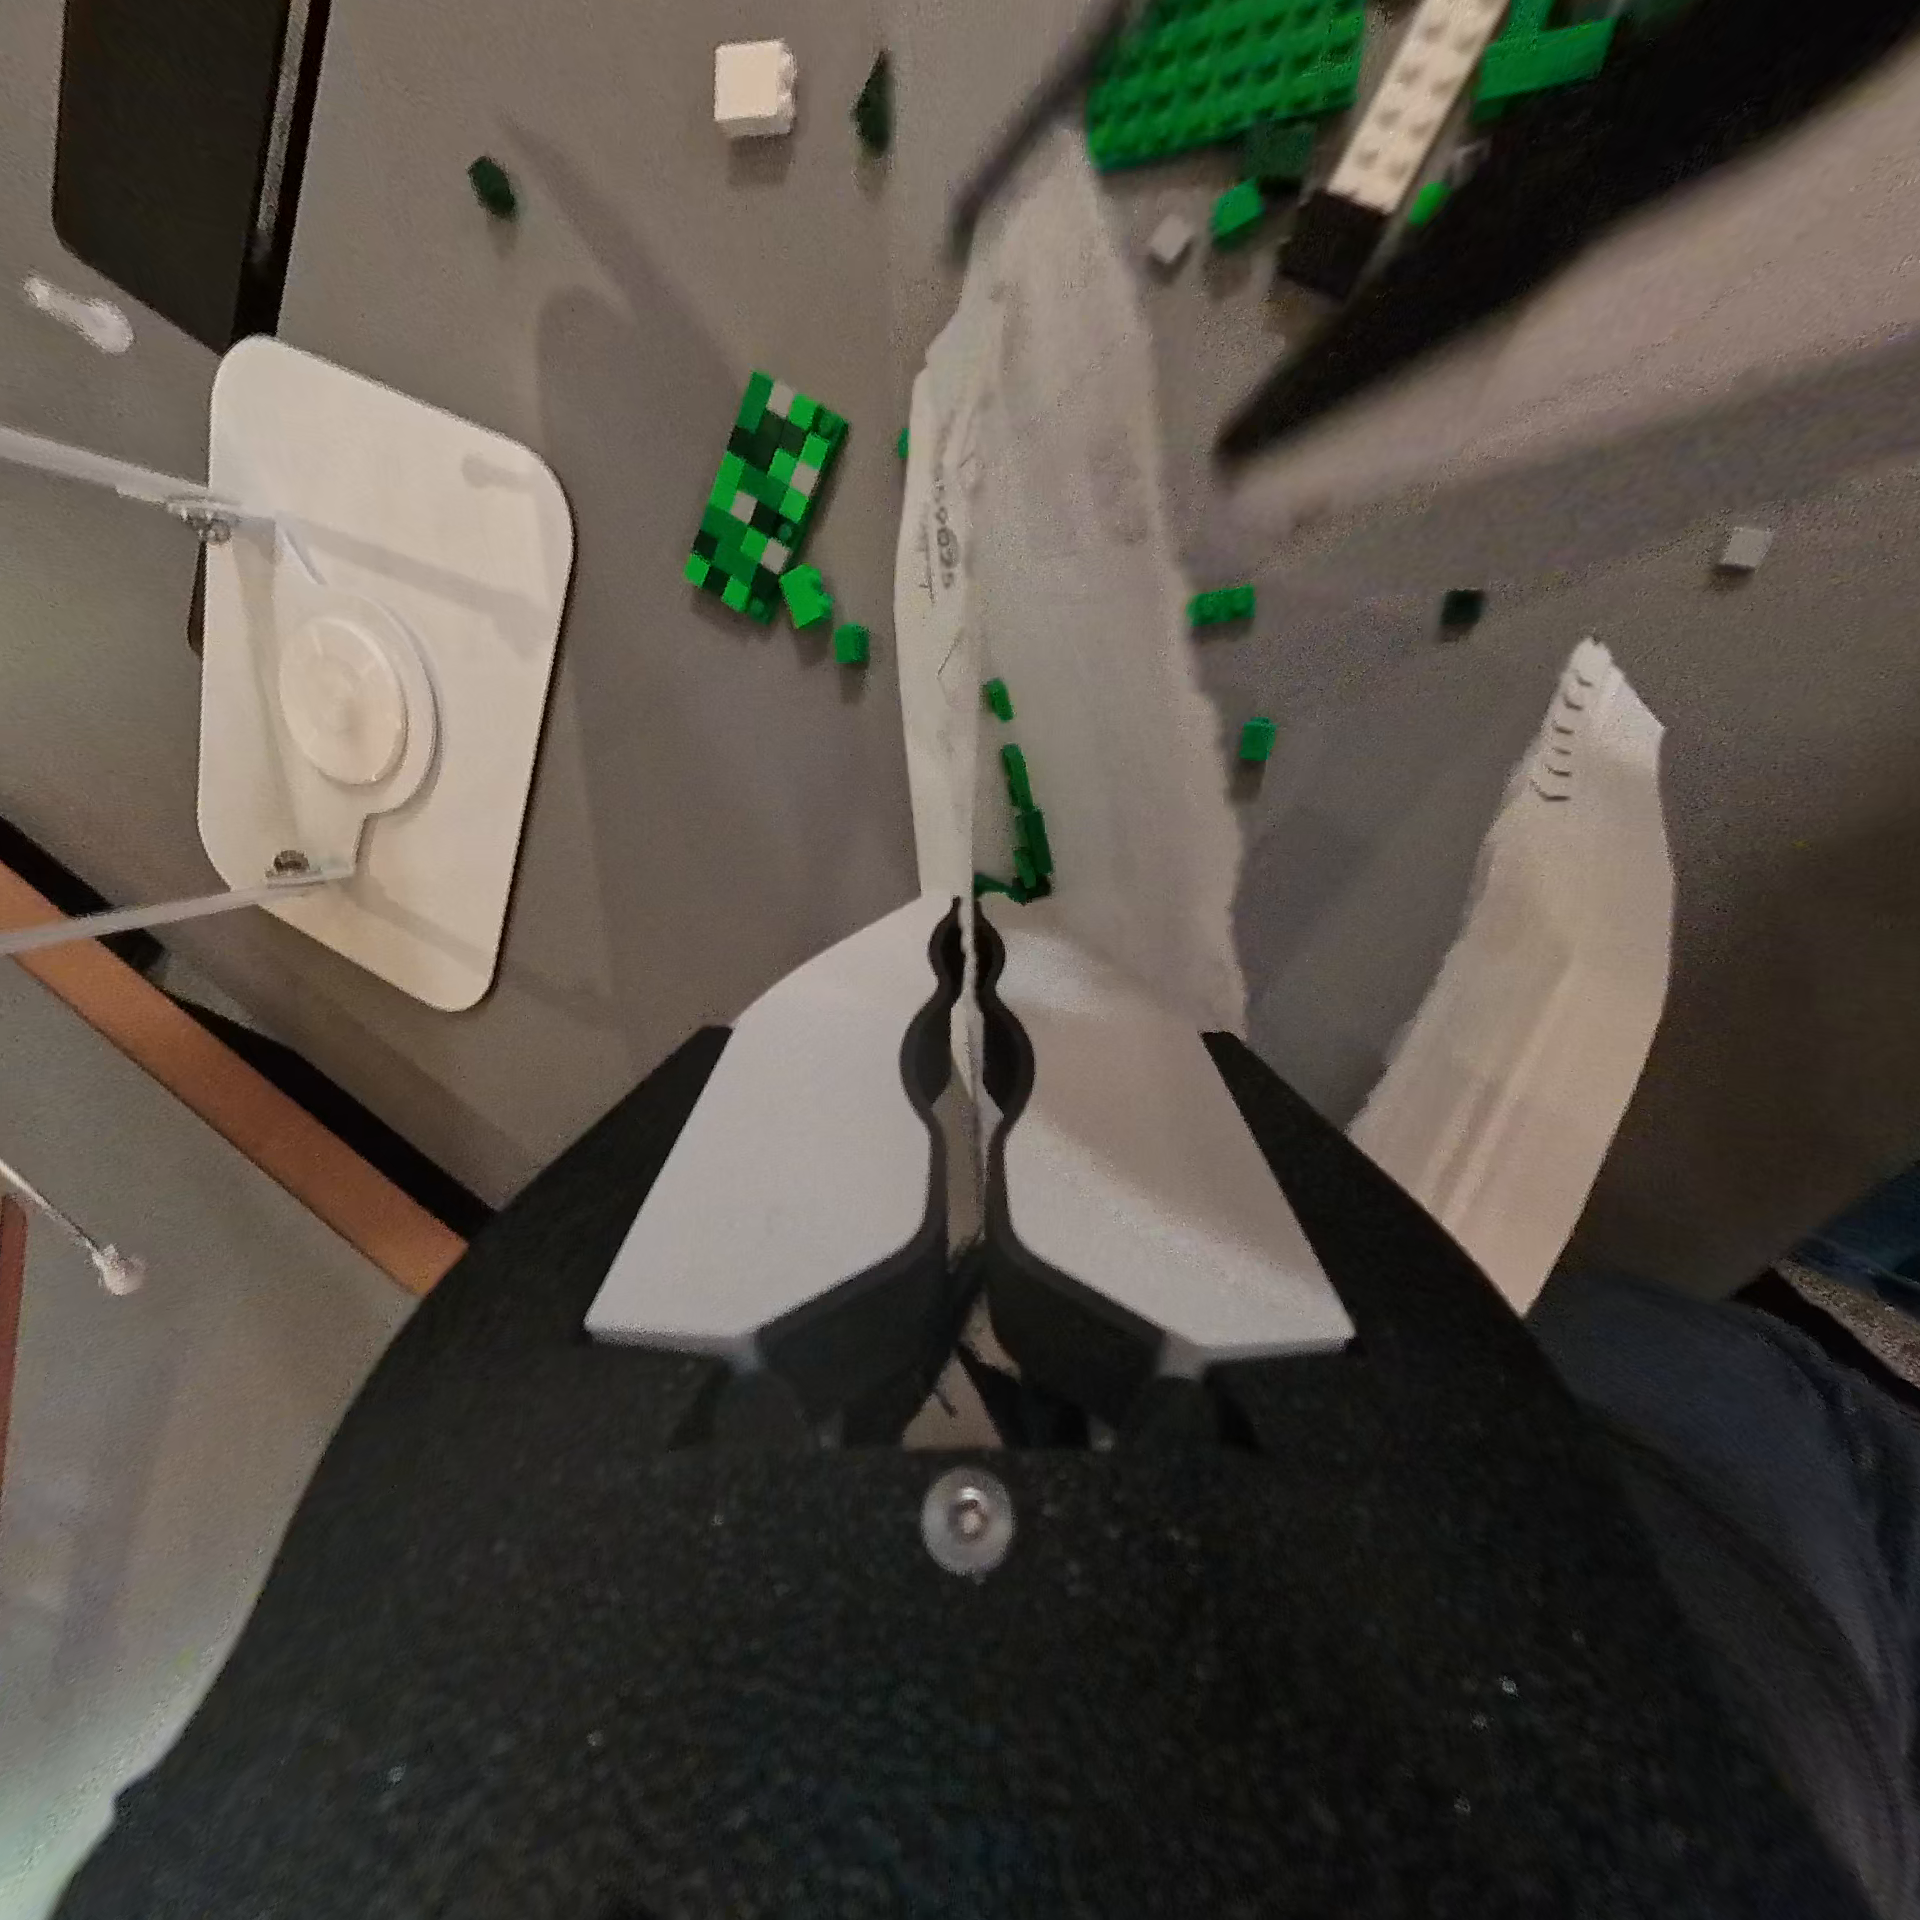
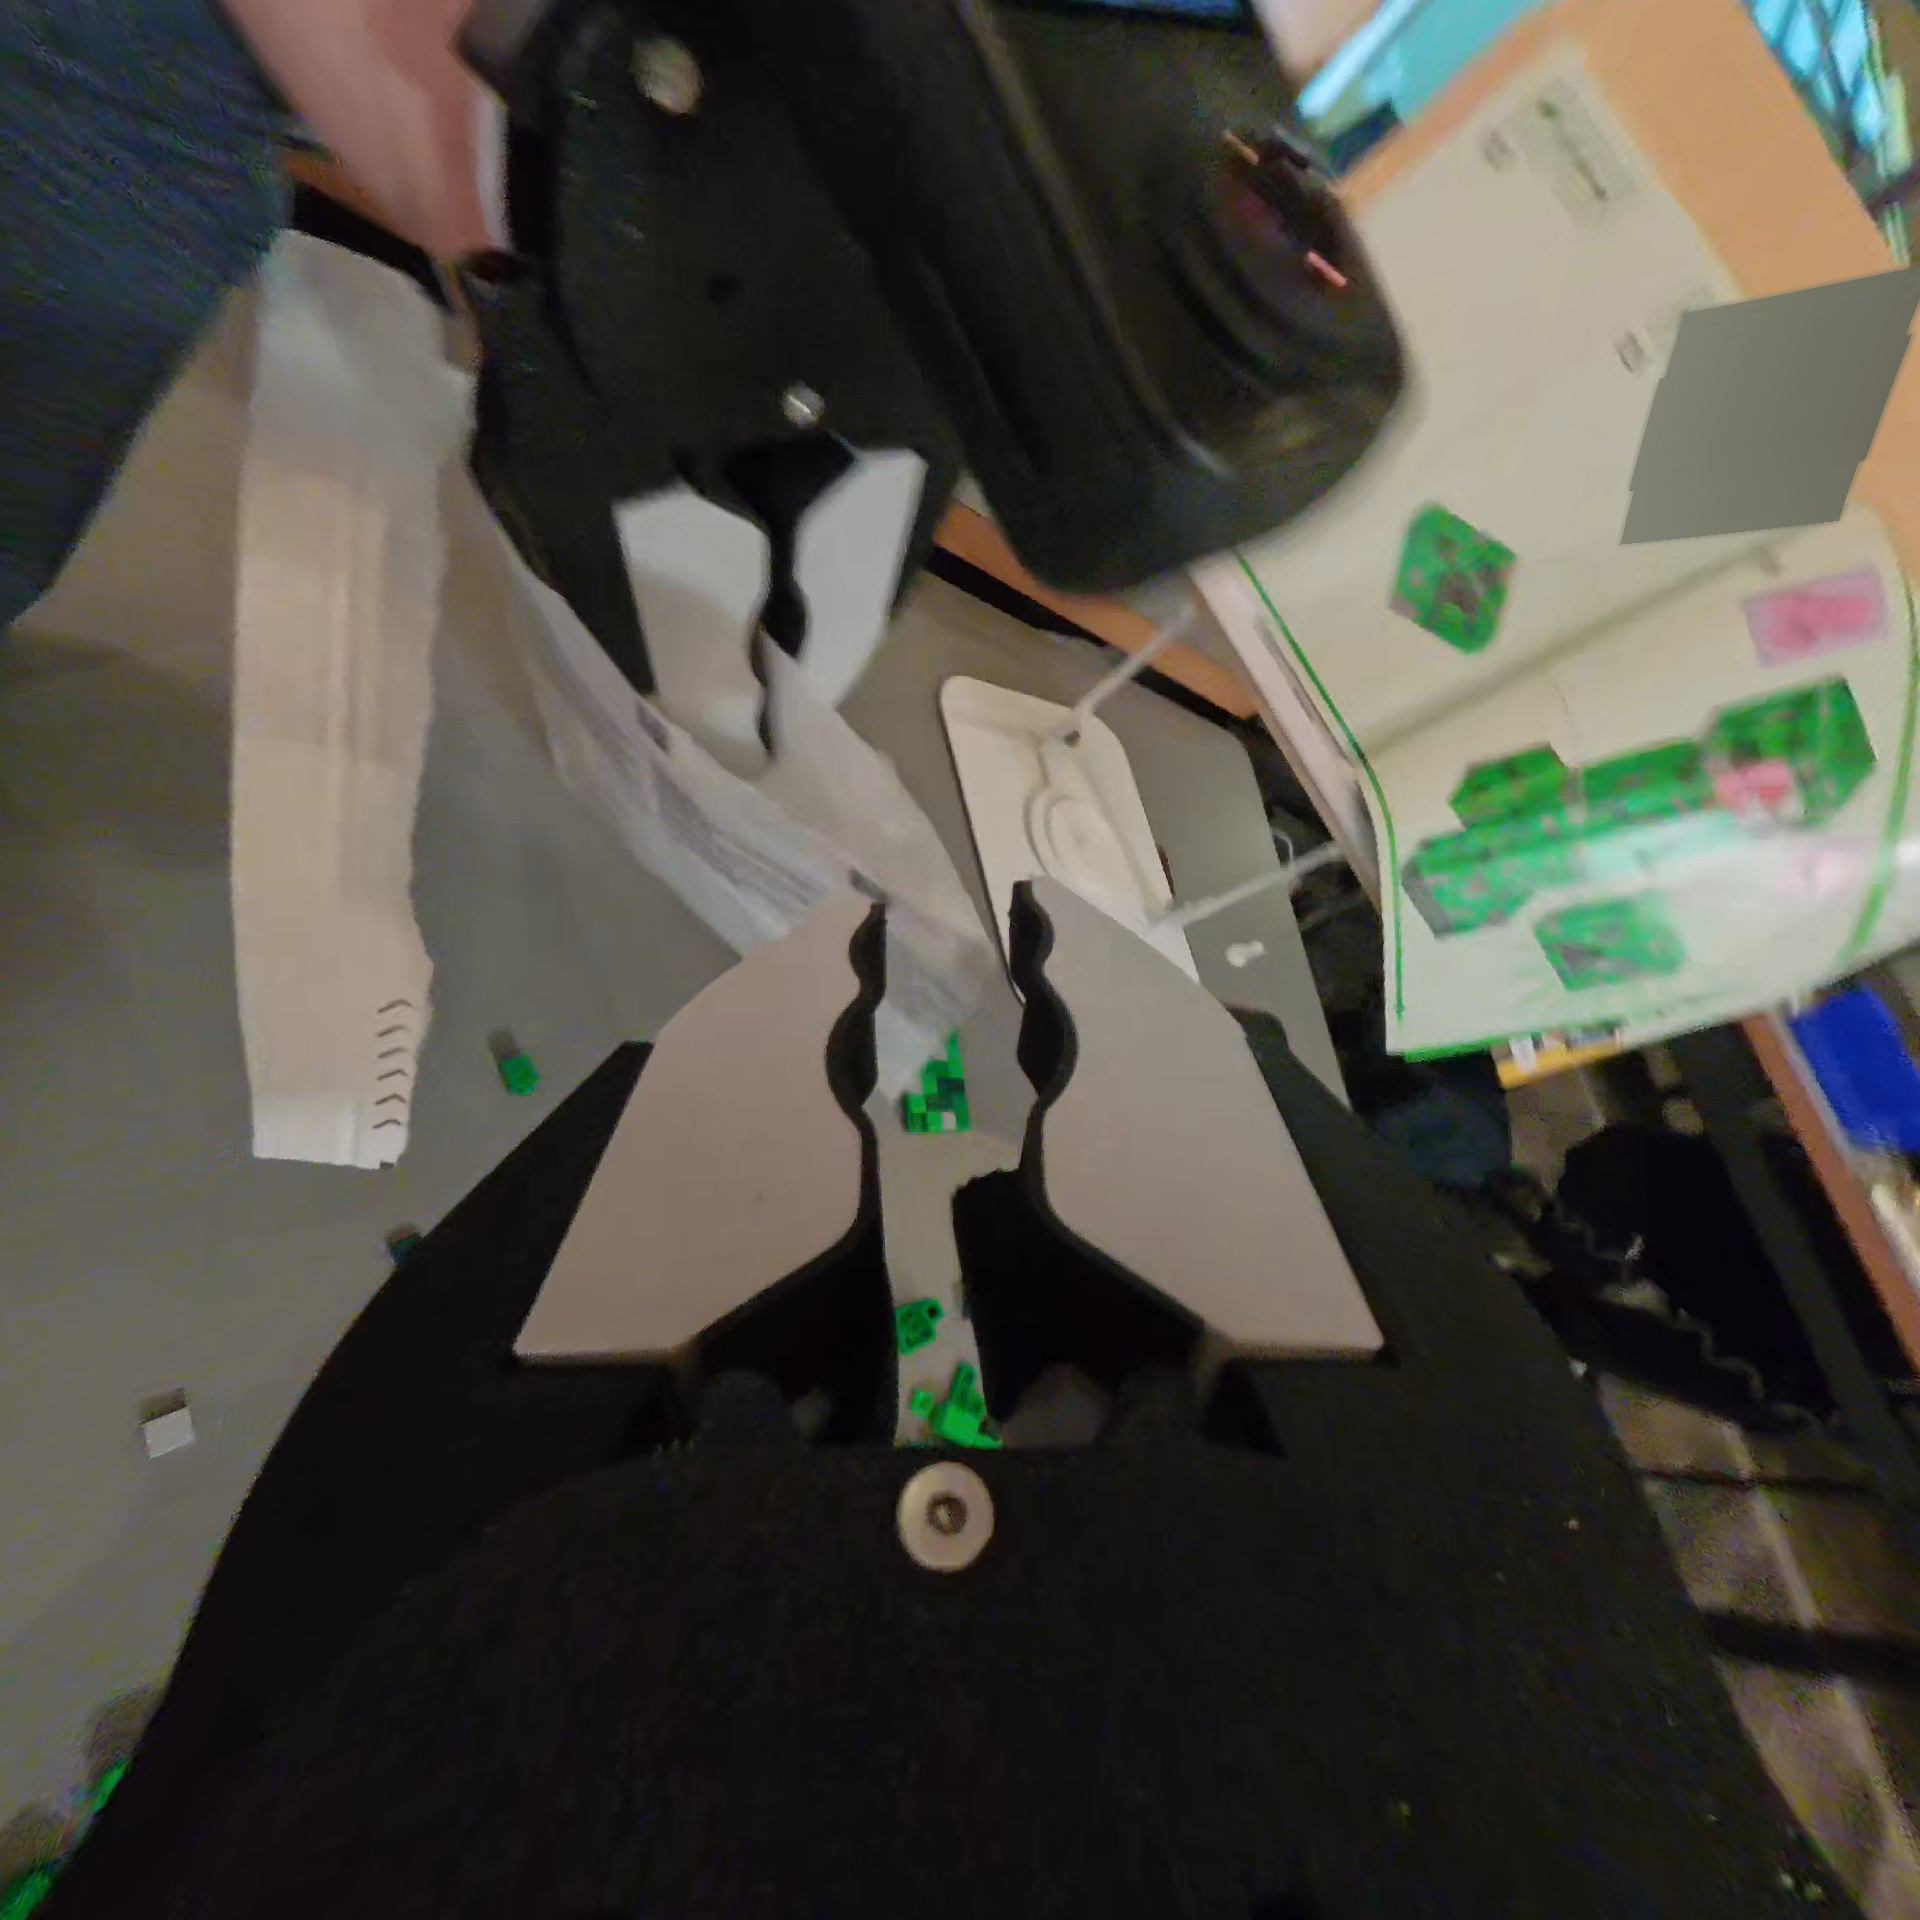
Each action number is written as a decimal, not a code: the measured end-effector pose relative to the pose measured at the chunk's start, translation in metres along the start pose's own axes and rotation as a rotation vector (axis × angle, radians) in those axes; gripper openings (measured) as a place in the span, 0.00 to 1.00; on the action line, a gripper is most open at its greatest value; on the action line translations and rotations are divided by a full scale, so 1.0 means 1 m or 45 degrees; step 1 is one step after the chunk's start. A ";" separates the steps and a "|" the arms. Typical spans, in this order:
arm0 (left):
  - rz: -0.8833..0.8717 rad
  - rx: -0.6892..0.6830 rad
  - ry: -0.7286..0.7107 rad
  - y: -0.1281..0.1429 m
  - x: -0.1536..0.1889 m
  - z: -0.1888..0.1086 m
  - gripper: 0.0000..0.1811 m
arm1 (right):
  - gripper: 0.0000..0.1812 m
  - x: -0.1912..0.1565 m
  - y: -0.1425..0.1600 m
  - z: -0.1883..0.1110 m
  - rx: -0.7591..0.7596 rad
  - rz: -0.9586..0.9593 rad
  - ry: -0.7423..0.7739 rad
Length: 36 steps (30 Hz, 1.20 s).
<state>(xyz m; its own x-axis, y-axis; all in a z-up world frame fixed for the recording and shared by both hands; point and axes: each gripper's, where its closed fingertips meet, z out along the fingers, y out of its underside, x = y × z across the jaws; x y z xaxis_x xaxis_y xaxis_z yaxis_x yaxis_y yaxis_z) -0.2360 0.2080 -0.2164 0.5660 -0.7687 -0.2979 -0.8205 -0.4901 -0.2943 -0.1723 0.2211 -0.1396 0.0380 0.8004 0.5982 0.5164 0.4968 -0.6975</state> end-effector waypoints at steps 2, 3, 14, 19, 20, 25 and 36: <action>-0.068 -0.005 -0.002 0.009 -0.007 -0.001 0.00 | 0.12 0.009 0.017 -0.004 -0.037 0.133 0.014; -0.100 -0.002 -0.003 0.013 -0.010 -0.001 0.00 | 0.12 0.011 0.032 -0.002 -0.085 0.195 0.002; -0.259 0.028 -0.028 0.037 -0.028 -0.007 0.00 | 0.14 -0.017 0.140 0.030 -0.355 0.509 -0.213; -0.250 0.024 -0.028 0.036 -0.027 -0.006 0.00 | 0.15 -0.021 0.162 -0.012 -0.394 0.549 -0.093; -0.242 0.024 -0.029 0.034 -0.027 -0.006 0.00 | 0.15 -0.024 0.169 -0.024 -0.405 0.577 -0.080; -0.202 0.015 -0.054 0.028 -0.025 -0.006 0.00 | 0.15 -0.065 0.199 -0.073 -0.357 0.714 -0.313; -0.180 -0.040 -0.054 0.025 -0.021 -0.001 0.00 | 0.11 -0.085 0.222 -0.119 -0.204 0.874 -0.414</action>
<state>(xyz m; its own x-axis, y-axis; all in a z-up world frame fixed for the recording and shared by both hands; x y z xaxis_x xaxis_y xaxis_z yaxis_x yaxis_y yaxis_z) -0.2681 0.2113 -0.2165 0.6783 -0.6735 -0.2937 -0.7342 -0.6052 -0.3079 0.0414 0.2235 -0.2982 0.1544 0.9818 -0.1104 0.5865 -0.1810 -0.7895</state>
